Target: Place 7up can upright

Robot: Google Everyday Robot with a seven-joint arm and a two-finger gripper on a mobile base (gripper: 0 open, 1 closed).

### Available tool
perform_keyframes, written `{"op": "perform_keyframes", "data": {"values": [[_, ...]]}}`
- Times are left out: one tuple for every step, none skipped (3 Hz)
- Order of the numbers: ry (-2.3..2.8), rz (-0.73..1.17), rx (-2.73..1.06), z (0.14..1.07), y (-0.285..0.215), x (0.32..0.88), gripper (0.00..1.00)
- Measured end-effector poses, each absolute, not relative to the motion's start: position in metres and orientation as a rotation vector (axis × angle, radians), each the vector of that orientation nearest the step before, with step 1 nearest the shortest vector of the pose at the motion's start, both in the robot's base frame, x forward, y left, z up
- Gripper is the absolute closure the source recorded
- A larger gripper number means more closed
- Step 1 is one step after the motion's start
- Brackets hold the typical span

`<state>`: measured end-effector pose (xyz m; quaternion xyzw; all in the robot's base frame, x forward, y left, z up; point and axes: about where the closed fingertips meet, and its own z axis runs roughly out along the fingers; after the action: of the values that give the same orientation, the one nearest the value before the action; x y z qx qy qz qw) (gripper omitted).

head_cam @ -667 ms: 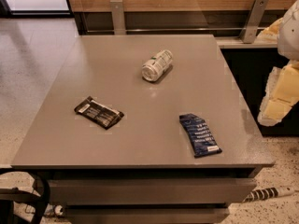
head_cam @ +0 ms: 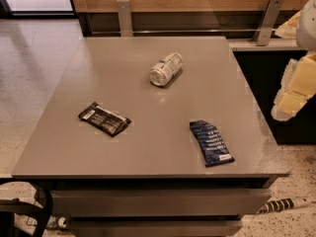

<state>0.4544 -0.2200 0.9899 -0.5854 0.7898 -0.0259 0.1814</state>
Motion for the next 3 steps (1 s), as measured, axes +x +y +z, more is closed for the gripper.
{"op": "perform_keyframes", "data": {"values": [[2.300, 0.105, -1.464, 0.996, -0.216, 0.505, 0.00], [2.389, 0.211, -1.246, 1.000, -0.207, 0.542, 0.00], [2.473, 0.204, -1.075, 1.004, -0.181, 0.578, 0.00]]}}
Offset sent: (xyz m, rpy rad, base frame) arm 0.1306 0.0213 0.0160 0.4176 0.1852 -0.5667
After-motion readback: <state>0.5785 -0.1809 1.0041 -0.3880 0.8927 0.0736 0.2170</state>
